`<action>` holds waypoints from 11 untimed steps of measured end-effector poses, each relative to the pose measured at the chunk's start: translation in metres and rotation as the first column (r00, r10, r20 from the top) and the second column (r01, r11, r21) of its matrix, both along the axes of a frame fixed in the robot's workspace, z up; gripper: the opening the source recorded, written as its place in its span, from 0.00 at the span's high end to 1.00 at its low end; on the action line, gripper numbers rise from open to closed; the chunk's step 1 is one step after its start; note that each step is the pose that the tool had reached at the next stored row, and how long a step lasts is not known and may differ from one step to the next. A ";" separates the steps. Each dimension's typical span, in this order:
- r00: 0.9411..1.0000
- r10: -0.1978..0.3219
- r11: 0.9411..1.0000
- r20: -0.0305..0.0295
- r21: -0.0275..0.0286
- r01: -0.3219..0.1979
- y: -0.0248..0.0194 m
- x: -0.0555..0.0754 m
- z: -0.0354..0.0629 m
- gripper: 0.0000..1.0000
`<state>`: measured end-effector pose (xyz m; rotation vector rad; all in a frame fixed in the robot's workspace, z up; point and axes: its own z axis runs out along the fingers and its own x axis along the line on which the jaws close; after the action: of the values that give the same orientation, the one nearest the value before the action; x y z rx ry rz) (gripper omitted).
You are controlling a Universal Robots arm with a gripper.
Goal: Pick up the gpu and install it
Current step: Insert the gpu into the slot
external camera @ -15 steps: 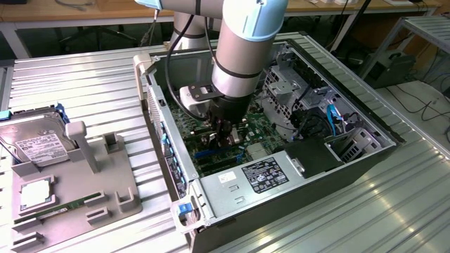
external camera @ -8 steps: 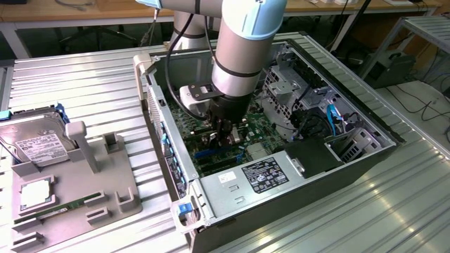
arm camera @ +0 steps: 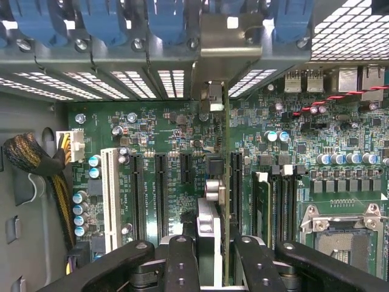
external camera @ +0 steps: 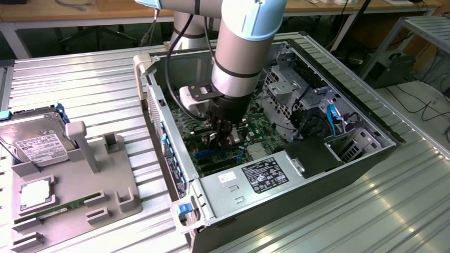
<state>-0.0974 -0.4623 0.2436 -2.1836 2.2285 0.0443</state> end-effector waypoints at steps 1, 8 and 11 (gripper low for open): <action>1.000 0.000 1.000 0.000 0.000 0.000 0.0000 0.000 -0.0004 0.72; 1.000 0.000 1.000 0.000 0.000 0.000 0.0000 -0.001 -0.0031 0.72; 1.000 0.000 1.000 0.000 0.000 0.000 0.0000 -0.001 -0.0036 0.72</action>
<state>-0.0986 -0.4623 0.2400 -2.1837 2.2286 0.0442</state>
